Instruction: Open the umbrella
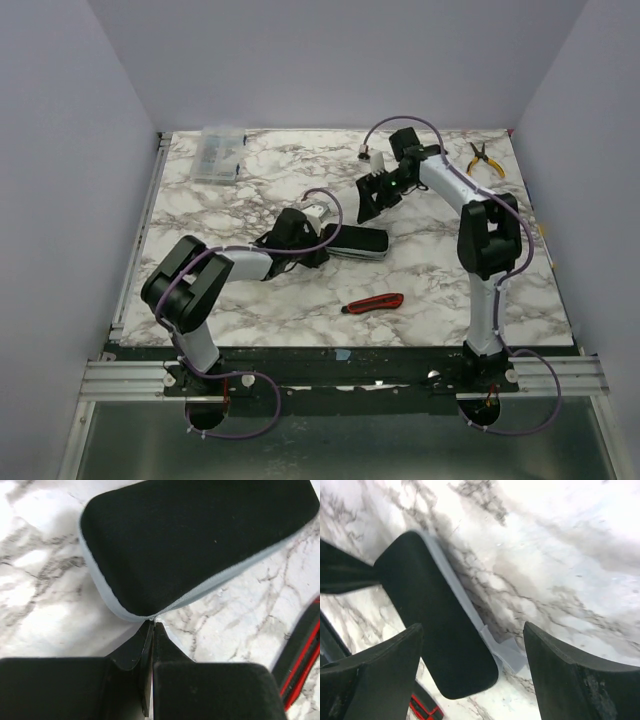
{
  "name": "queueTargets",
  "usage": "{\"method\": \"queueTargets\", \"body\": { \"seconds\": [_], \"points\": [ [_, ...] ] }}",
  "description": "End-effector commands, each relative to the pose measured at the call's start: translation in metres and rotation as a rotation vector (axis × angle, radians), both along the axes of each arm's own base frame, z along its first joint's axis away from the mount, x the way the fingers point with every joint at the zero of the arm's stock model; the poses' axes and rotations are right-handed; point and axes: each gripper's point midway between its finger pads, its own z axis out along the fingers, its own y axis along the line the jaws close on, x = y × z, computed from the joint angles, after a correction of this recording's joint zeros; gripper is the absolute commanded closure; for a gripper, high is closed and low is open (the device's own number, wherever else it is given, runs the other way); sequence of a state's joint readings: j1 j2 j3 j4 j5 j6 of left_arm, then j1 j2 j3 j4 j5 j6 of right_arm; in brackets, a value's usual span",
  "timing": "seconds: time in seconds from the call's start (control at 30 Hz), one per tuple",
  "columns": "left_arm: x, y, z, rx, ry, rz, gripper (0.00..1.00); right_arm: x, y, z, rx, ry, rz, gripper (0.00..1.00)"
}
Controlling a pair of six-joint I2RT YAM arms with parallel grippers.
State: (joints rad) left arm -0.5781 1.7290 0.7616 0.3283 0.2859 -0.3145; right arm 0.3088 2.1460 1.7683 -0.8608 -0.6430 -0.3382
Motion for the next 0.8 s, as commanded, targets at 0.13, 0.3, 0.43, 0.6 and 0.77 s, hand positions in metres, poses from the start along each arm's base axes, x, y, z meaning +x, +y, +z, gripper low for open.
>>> {"method": "queueTargets", "body": {
  "seconds": [0.13, 0.3, 0.43, 0.6, 0.77],
  "points": [
    [-0.028, -0.031, 0.010, -0.074, 0.030, -0.067, 1.00, 0.016, -0.062, 0.016, 0.010, 0.159, -0.425, 0.14],
    [-0.026, -0.048, 0.009, -0.084, 0.049, -0.067, 1.00, -0.025, -0.108, 0.009, 0.085, 0.325, -0.602, 0.13],
    [-0.021, -0.059, 0.008, -0.089, 0.052, -0.073, 1.00, -0.064, -0.106, -0.003, 0.153, 0.446, -0.609, 0.13],
    [-0.017, -0.066, 0.011, -0.087, 0.050, -0.080, 1.00, -0.059, -0.086, 0.000, 0.312, 0.448, -0.648, 0.11],
    [-0.019, -0.068, 0.013, -0.087, 0.042, -0.106, 1.00, -0.044, -0.055, -0.004, 0.350, 0.434, -0.633, 0.11]
  ]
}}
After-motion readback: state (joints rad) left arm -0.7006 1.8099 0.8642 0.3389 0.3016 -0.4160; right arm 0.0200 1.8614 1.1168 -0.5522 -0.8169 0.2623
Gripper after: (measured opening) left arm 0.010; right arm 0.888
